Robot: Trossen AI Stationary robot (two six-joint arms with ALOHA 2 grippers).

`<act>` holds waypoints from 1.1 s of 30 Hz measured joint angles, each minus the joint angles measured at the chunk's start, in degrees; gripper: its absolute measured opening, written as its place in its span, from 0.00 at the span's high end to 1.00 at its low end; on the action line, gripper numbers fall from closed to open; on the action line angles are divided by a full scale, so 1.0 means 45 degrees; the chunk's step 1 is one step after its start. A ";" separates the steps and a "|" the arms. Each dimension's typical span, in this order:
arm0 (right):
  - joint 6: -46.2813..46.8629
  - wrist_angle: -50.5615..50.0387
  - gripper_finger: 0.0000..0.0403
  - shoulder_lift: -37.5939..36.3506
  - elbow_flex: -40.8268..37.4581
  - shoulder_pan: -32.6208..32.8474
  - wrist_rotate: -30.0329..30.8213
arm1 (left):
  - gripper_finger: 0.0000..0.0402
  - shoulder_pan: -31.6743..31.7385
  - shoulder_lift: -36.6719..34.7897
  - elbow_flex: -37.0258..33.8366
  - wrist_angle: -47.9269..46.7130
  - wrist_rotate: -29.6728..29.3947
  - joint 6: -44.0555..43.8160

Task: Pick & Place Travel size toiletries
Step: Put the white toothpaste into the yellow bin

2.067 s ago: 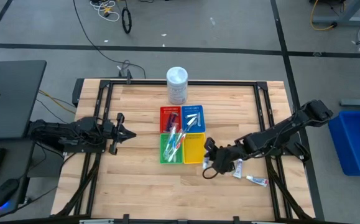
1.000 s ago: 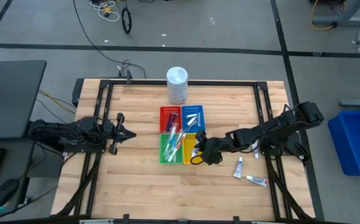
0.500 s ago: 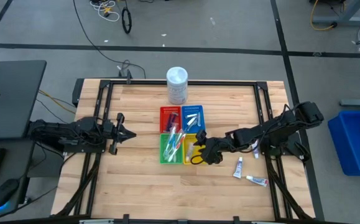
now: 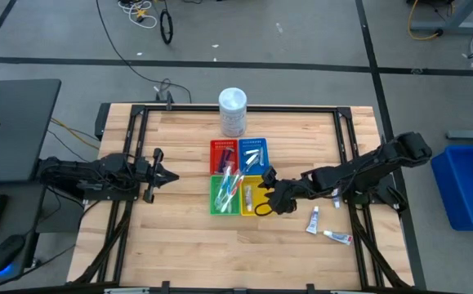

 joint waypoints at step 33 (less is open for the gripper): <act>0.2494 -0.5016 0.38 -0.2623 -0.1696 0.3933 -0.4133 | 0.93 0.0005 0.0002 0.0003 0.0003 -0.0087 0.0005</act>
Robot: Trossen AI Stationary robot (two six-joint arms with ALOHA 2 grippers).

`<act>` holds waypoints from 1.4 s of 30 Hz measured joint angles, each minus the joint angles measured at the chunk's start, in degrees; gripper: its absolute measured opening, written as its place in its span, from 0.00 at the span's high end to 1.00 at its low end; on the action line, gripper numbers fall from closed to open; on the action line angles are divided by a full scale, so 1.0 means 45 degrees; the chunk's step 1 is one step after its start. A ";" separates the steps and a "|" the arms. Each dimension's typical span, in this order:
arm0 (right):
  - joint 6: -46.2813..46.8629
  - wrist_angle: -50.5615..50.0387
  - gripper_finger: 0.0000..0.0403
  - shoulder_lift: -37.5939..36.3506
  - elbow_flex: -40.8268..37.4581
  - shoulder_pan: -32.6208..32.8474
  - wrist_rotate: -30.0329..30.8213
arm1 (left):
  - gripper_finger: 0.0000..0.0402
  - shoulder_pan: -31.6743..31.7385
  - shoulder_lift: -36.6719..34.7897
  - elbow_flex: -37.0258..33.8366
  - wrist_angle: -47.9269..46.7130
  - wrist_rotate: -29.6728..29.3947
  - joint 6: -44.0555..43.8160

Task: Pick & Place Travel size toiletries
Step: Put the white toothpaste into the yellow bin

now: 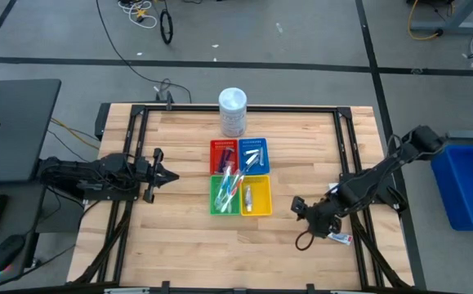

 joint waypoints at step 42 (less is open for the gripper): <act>-0.3416 -0.2070 0.45 0.1861 -0.0674 -0.0059 0.0756 | 0.93 -0.0005 -0.0001 -0.0001 -0.0003 -0.0005 -0.0004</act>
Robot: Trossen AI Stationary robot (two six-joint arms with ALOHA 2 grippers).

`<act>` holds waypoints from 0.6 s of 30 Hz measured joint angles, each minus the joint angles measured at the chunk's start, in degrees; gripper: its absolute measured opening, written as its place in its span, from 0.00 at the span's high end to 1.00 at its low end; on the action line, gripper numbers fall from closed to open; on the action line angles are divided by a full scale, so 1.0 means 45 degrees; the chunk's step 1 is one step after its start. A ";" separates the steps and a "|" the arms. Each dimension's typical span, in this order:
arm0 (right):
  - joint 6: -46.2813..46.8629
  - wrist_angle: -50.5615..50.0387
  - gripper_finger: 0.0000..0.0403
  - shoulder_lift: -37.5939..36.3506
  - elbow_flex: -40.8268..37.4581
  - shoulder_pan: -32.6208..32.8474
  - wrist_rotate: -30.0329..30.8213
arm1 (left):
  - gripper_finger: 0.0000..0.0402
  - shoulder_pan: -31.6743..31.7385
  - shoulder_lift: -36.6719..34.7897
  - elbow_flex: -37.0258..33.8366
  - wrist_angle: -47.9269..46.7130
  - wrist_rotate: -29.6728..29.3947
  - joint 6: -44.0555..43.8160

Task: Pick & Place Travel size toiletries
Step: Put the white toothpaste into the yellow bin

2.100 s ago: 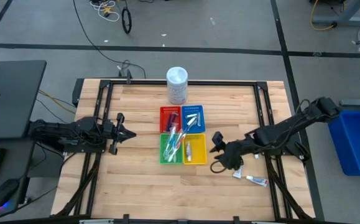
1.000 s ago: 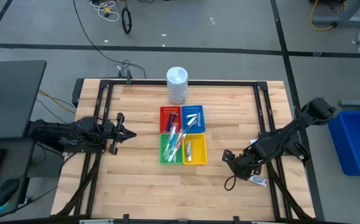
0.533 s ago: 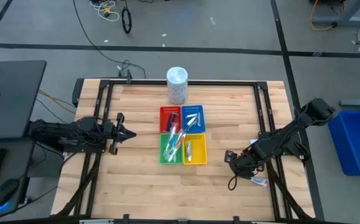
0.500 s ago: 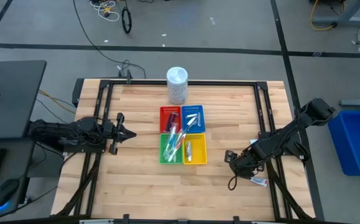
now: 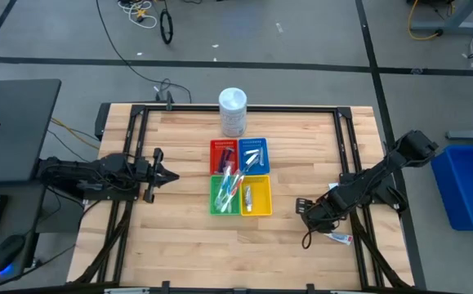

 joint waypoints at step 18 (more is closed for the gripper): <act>0.0006 0.0276 0.72 -0.0005 0.0000 0.0000 0.0002 | 0.93 0.0004 -0.0001 -0.0003 0.0001 0.0004 0.0004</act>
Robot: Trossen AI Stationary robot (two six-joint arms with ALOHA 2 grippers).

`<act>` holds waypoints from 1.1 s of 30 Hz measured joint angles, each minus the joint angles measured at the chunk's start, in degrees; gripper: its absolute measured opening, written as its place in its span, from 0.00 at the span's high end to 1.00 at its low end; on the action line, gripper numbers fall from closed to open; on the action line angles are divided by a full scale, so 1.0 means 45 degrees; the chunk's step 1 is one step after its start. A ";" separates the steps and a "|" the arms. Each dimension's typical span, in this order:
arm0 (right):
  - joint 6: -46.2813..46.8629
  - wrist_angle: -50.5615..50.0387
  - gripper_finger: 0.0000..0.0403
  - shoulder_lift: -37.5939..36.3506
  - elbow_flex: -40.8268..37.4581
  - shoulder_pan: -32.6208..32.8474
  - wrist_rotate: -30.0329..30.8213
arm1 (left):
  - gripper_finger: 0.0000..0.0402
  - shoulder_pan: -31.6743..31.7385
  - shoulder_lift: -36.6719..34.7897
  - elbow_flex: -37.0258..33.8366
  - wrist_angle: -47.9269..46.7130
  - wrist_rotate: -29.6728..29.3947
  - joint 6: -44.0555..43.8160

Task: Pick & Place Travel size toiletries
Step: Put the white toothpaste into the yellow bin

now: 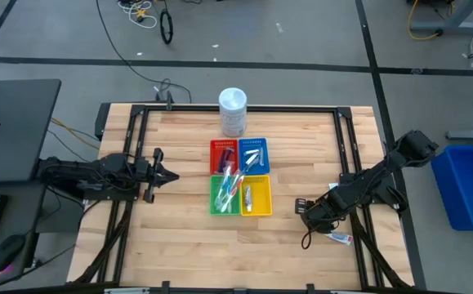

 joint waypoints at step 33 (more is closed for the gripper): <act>0.0155 0.0081 0.76 -0.0005 0.1118 -0.0215 -0.0675 | 0.93 -0.0002 0.0002 0.0004 0.0000 0.0001 -0.0002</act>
